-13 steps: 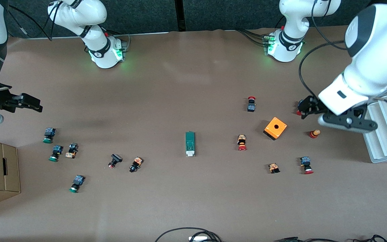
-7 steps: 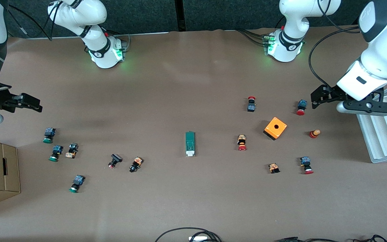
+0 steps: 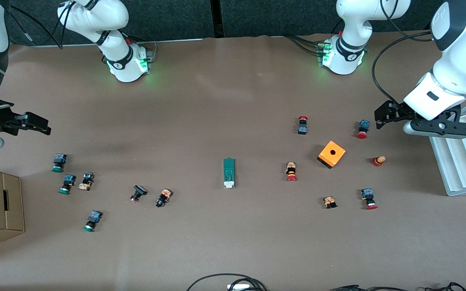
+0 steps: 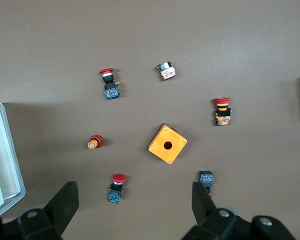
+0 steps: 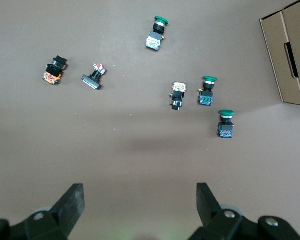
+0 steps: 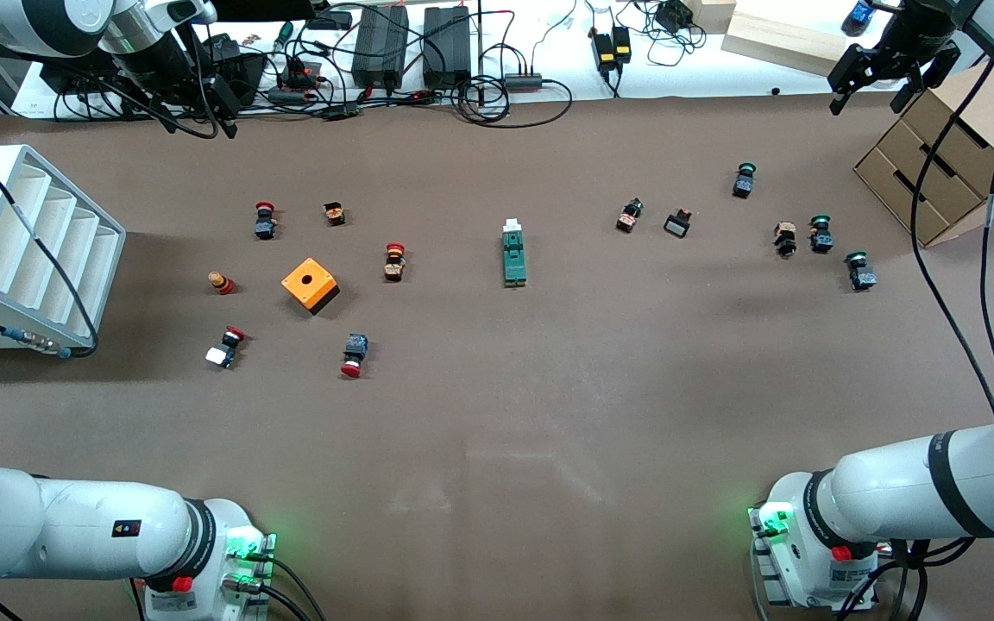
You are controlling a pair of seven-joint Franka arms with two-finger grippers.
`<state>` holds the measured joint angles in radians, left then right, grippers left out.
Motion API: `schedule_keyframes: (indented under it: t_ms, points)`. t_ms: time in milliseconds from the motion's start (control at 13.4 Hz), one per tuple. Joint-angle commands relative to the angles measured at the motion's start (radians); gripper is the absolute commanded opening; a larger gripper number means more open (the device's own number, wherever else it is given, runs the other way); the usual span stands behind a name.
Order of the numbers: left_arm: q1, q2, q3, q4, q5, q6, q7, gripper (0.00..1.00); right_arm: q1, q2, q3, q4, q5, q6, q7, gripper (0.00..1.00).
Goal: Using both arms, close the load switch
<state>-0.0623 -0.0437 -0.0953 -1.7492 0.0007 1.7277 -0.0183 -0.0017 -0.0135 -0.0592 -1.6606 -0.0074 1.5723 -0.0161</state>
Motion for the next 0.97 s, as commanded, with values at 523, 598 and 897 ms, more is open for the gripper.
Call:
schedule_keyframes:
  t_ms: [523, 598, 897]
  points:
    - [-0.002, 0.002, 0.014, 0.014, 0.018, -0.036, 0.017, 1.0, 0.0, 0.012, -0.004, 0.027, 0.018, -0.009, -0.005, 1.0]
    - [-0.002, 0.001, 0.014, 0.014, 0.018, -0.036, 0.017, 1.0, 0.0, 0.012, -0.004, 0.027, 0.018, -0.003, -0.005, 1.0]
    - [0.002, 0.002, 0.016, 0.017, 0.024, -0.039, 0.017, 1.0, 0.0, 0.012, -0.007, 0.027, 0.017, 0.015, -0.079, 1.0]
